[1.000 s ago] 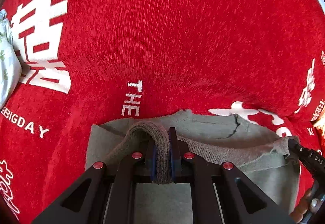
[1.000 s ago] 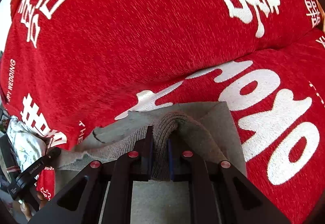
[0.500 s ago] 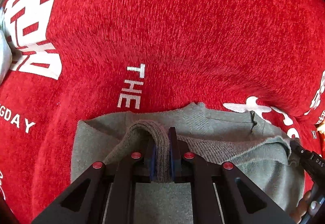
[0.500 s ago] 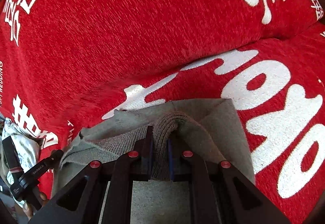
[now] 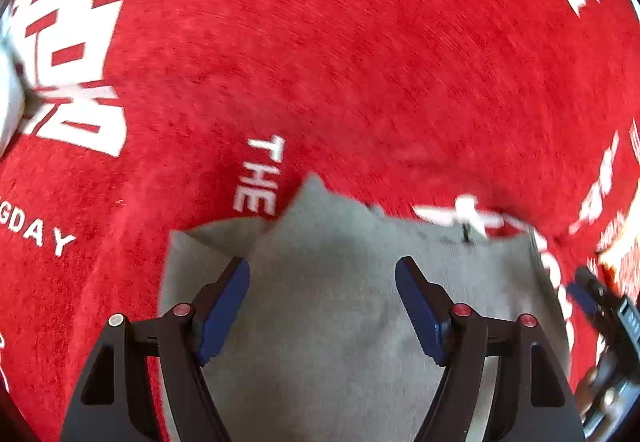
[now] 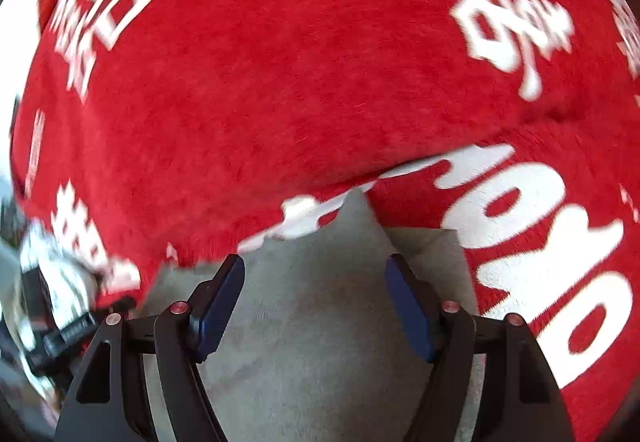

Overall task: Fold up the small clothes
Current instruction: 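Open both grippers and release the folded hem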

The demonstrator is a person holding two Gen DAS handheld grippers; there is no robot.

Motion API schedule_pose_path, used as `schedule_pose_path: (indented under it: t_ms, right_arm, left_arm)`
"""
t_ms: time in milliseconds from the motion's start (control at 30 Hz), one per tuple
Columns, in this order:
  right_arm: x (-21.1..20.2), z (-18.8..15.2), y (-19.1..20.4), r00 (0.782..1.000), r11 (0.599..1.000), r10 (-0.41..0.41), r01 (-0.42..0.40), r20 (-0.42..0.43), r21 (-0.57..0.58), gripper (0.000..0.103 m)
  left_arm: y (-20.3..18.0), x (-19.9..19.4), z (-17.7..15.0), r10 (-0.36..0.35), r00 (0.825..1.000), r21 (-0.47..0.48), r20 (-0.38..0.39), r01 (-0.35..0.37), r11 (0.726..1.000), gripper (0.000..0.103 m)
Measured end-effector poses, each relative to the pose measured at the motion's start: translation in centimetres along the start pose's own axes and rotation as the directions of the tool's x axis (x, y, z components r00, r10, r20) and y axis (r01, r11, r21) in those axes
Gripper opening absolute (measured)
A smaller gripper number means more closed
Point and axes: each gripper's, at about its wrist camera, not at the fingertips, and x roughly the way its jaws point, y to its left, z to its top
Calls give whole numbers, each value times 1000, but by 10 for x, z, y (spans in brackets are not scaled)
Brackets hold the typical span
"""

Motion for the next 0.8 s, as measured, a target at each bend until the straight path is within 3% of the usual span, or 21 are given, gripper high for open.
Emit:
schedule_pose_path:
  t_ms: [167, 233, 333, 433, 533, 600, 733, 800]
  right_arm:
    - [47, -3, 25, 987, 989, -84, 66, -136, -129, 76]
    - [62, -1, 21, 974, 976, -168, 143, -152, -164, 76]
    - [72, 2, 1, 958, 965, -240, 217, -157, -149, 76]
    - [67, 2, -12, 971, 977, -196, 181, -135, -116, 75]
    - [56, -2, -4, 964, 966, -234, 217, -124, -138, 76]
    - [34, -9, 7, 974, 969, -210, 196, -85, -153, 76]
    - [4, -46, 44, 989, 962, -133, 113, -65, -250, 80]
    - [4, -73, 64, 986, 935, -146, 109, -86, -337, 80]
  left_arm:
    - [-28, 31, -2, 99, 994, 122, -43, -94, 988, 76]
    - [-25, 42, -1, 164, 985, 129, -49, -156, 979, 76]
    - [-13, 46, 2, 170, 985, 117, -43, -164, 979, 76]
    - [-8, 43, 1, 180, 983, 127, -30, -174, 976, 76]
    - [-10, 32, -1, 219, 976, 130, -22, -214, 968, 76]
    - [-11, 6, -10, 186, 982, 130, 21, -187, 974, 76]
    - [-22, -22, -44, 121, 992, 149, 46, -127, 981, 76]
    - [-30, -25, -65, 158, 986, 189, 59, -167, 968, 76]
